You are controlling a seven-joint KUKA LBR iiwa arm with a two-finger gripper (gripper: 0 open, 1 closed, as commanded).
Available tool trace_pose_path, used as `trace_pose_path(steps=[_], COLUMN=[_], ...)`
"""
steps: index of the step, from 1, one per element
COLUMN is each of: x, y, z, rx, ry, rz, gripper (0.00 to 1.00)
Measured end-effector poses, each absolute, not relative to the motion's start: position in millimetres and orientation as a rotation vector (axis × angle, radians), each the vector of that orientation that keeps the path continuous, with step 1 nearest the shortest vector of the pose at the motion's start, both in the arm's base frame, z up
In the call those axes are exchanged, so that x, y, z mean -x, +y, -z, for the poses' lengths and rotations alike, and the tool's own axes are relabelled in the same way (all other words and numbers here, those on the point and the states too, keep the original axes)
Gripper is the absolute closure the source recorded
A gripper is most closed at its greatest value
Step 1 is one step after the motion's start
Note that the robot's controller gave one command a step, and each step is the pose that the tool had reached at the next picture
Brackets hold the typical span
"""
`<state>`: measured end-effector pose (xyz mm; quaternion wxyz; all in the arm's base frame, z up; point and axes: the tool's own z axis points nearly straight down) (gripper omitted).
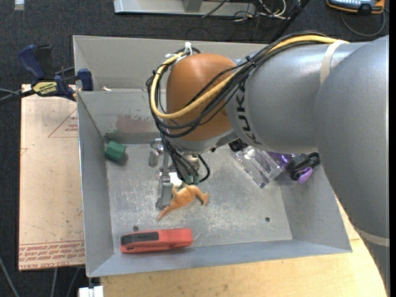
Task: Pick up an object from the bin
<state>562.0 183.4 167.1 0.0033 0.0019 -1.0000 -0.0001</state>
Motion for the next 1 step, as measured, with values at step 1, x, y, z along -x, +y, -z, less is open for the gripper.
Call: trace_pose_path(steps=[1], x=[-563.7], y=[182.6], z=[-171.6], rx=[-0.002], ry=[-3.142], rz=[0.002], gripper=[0.0])
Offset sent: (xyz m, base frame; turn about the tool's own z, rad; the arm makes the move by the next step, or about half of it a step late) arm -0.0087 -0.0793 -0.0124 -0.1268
